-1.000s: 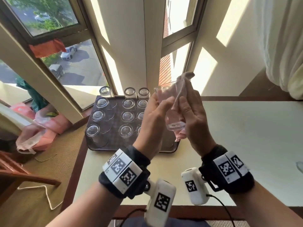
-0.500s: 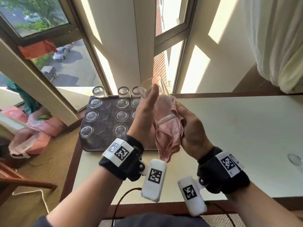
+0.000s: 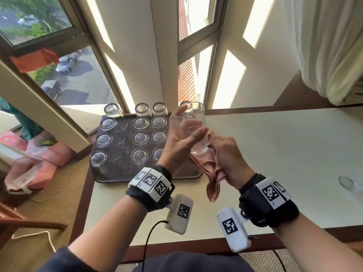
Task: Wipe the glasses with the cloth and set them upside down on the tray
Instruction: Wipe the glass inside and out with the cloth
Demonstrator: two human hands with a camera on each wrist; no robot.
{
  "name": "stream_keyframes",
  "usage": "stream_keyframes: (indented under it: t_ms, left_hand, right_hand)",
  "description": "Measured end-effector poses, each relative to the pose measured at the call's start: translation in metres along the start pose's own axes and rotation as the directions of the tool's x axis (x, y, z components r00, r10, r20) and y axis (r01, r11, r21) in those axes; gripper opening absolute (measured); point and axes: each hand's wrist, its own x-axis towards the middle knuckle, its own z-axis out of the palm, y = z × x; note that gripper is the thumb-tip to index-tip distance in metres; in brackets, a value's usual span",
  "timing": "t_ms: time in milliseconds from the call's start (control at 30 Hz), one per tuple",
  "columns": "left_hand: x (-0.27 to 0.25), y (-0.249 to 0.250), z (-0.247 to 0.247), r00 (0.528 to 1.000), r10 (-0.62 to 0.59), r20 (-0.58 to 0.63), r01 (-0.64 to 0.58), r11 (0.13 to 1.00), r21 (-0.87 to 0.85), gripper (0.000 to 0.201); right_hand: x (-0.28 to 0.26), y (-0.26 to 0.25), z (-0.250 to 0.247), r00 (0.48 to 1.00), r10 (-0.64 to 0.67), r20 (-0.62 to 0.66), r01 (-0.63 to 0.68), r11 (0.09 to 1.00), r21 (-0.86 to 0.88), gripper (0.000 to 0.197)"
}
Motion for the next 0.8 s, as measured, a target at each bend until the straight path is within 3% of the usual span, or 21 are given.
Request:
stream_keyframes:
  t_ms: [167, 267, 367, 467, 567, 667, 733, 800]
  left_hand:
    - [0.003, 0.011, -0.014, 1.0, 0.001, -0.015, 0.002, 0.982, 0.187, 0.094]
    - [0.002, 0.017, -0.029, 0.997, -0.049, 0.057, 0.026, 0.938, 0.345, 0.081]
    - [-0.002, 0.024, -0.038, 0.981, -0.138, 0.136, 0.049, 0.857, 0.514, 0.085]
    - [-0.005, 0.029, -0.04, 0.969, -0.179, 0.168, 0.045, 0.804, 0.594, 0.083]
    - [-0.01, 0.032, -0.041, 0.97, -0.166, 0.177, 0.028, 0.8, 0.6, 0.073]
    - [-0.012, 0.035, -0.037, 0.957, -0.131, 0.258, -0.085, 0.724, 0.685, 0.082]
    - [-0.012, 0.036, -0.034, 0.941, -0.132, 0.312, -0.147, 0.671, 0.727, 0.088]
    - [-0.013, 0.034, -0.034, 0.935, -0.155, 0.318, -0.128, 0.69, 0.713, 0.088]
  right_hand:
    - [-0.001, -0.005, -0.028, 0.992, -0.123, -0.022, 0.121, 0.991, -0.058, 0.021]
    - [-0.008, -0.014, -0.043, 0.964, -0.263, -0.042, 0.264, 0.965, 0.009, 0.038]
    - [-0.014, -0.016, -0.043, 0.892, -0.437, 0.113, 0.445, 0.893, -0.061, 0.044]
    - [-0.01, -0.014, -0.037, 0.811, -0.495, 0.312, 0.571, 0.785, -0.239, 0.049]
    - [-0.008, -0.018, -0.032, 0.825, -0.413, 0.385, 0.553, 0.73, -0.401, 0.045]
    - [-0.013, -0.024, -0.024, 0.85, -0.176, 0.497, 0.454, 0.724, -0.519, 0.035]
    - [-0.016, -0.03, -0.024, 0.803, -0.043, 0.595, 0.415, 0.756, -0.506, 0.041]
    - [-0.017, -0.036, -0.031, 0.755, -0.01, 0.656, 0.399, 0.801, -0.446, 0.045]
